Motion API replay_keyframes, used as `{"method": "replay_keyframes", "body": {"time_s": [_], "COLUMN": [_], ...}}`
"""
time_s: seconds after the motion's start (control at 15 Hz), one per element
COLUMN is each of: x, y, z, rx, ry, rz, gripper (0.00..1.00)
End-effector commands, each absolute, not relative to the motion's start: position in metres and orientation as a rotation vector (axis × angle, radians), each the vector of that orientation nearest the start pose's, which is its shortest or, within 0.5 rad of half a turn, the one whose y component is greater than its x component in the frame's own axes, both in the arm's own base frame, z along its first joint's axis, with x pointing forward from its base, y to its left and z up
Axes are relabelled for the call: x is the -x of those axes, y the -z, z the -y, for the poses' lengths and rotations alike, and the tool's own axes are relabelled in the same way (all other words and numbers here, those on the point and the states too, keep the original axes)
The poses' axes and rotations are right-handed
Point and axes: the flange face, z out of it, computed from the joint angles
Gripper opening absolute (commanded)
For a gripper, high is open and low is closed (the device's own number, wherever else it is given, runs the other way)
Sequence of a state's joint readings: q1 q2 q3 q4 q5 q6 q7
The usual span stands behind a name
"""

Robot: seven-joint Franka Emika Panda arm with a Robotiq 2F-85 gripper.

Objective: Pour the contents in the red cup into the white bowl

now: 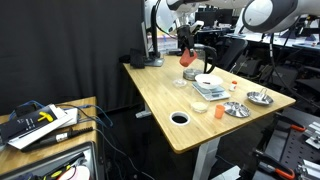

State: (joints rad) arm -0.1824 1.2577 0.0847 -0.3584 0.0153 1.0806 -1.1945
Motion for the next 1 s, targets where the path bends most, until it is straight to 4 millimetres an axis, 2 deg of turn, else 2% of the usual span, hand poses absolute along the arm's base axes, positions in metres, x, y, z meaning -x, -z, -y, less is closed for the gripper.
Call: {"method": "replay_keyframes", "body": {"time_s": [0.0,0.13,0.2,0.27,0.93], "x": [-0.719,-0.717,-0.72,-0.72,-0.72], "y": [-0.297,-0.305,-0.297,-0.298,-0.294], "z": [0.12,0.126,0.122,0.124,0.12], "rx": [2.264,2.259,2.295,2.296,2.29], "ry": [-0.482,-0.462,-0.485,-0.482,-0.489], "rz": [1.374,1.356,1.357,1.354,1.357], "gripper": [0.55,0.55,0.55,0.8,0.8]}}
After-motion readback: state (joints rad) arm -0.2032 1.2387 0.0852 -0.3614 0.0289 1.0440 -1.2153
